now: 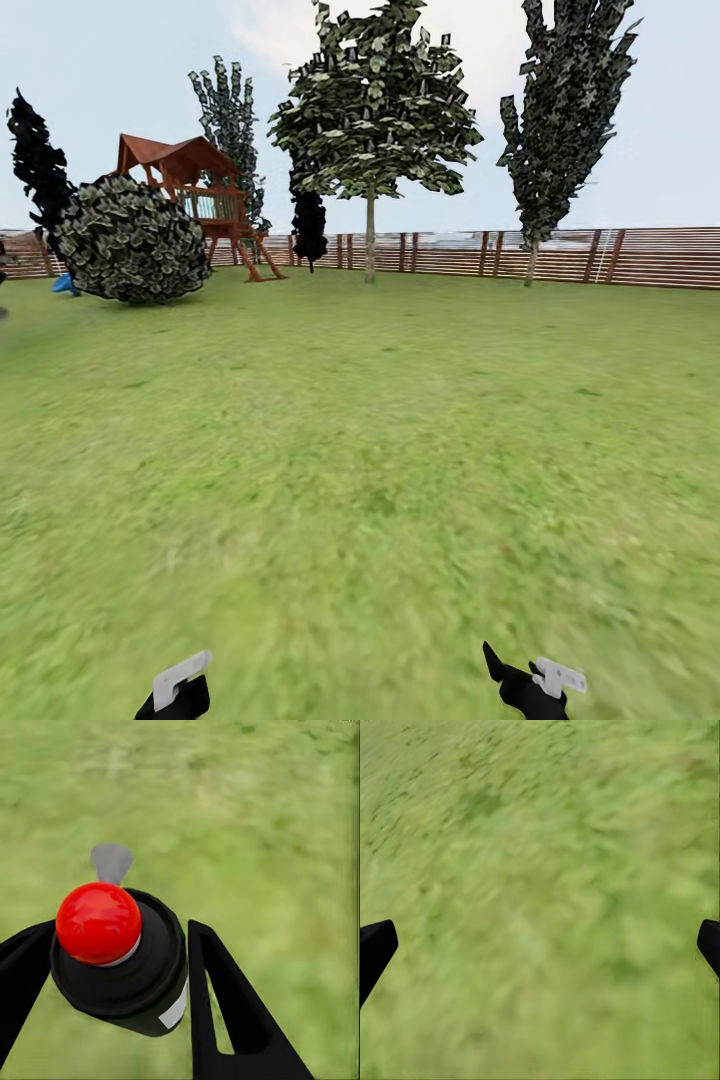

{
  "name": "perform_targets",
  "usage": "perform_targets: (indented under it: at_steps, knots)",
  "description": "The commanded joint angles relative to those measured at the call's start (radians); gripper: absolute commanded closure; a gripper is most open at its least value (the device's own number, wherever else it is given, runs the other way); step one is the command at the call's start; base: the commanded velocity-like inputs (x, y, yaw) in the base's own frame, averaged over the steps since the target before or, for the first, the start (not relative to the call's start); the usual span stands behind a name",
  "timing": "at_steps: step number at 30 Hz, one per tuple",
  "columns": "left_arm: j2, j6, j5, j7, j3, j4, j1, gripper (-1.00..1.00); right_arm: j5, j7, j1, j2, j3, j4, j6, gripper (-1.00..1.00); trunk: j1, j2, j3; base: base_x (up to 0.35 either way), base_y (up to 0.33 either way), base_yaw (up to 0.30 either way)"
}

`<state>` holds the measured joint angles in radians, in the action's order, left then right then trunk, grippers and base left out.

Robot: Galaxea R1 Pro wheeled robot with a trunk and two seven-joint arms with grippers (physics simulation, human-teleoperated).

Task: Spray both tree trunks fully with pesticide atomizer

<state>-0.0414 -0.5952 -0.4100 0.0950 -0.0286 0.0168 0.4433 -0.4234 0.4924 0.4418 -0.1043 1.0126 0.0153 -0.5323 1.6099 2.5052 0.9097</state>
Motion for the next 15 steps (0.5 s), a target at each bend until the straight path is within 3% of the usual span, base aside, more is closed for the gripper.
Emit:
perform_targets:
  at_steps: [1,15]
  knots:
    - [0.0,0.0,0.0,0.0,-0.001,0.0,0.0,1.0,0.0,0.0,0.0,0.0,0.0,0.0,0.0,-1.0,0.0,0.0,0.0,0.306,-0.144,0.0]
    - [0.0,0.0,0.0,0.0,-0.001,0.0,0.0,1.0,0.0,0.0,0.0,0.0,0.0,0.0,0.0,-1.0,0.0,0.0,0.0,0.307,-0.144,0.0]
